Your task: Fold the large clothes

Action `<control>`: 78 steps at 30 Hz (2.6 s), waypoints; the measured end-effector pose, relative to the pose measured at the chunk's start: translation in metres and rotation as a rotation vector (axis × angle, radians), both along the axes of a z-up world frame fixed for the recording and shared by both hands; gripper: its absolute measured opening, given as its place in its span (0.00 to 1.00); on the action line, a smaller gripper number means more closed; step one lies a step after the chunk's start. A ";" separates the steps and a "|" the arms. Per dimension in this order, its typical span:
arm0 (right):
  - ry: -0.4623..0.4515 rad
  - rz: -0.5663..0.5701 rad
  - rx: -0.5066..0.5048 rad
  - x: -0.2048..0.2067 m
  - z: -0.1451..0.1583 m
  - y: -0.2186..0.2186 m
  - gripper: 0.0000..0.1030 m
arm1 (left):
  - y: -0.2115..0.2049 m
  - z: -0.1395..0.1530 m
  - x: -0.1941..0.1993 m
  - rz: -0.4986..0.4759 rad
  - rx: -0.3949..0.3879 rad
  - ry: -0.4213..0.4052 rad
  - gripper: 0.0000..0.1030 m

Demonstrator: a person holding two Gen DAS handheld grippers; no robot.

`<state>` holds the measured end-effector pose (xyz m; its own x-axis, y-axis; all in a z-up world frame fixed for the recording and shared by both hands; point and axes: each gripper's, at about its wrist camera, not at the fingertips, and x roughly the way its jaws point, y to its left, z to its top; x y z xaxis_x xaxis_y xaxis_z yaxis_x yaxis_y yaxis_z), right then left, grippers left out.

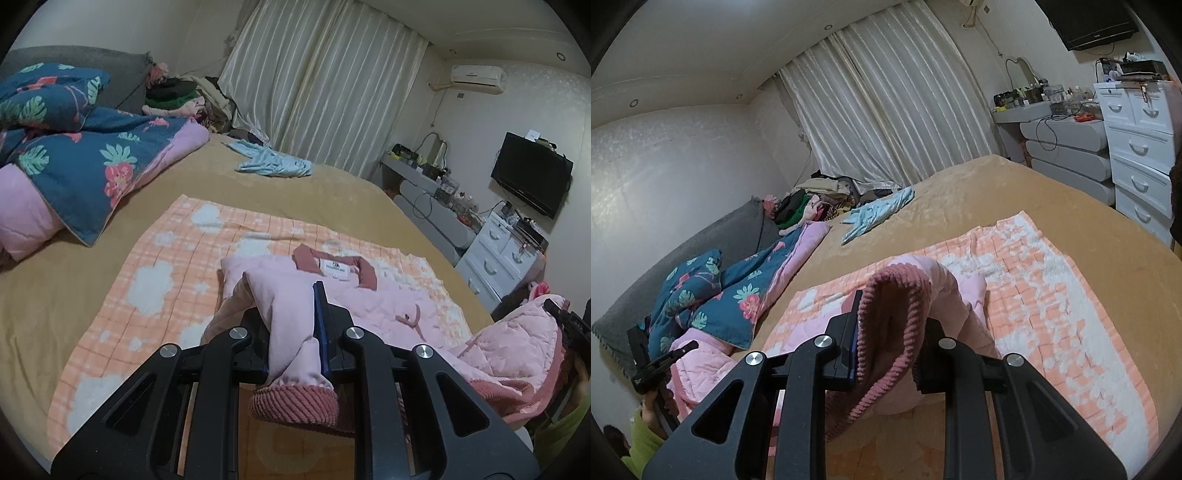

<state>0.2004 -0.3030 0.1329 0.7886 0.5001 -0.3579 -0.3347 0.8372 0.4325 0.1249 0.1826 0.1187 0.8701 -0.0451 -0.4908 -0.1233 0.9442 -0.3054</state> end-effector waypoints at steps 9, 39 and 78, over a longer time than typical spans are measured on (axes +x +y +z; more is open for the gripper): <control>0.017 -0.027 0.006 0.025 -0.005 0.001 0.19 | 0.003 -0.004 0.021 0.038 0.026 0.011 0.11; 0.157 -0.045 0.065 0.117 -0.076 -0.003 0.26 | 0.002 -0.054 0.085 0.119 0.147 0.116 0.12; 0.174 -0.097 -0.135 0.120 -0.194 0.023 0.91 | -0.005 -0.072 0.154 0.137 0.158 0.180 0.79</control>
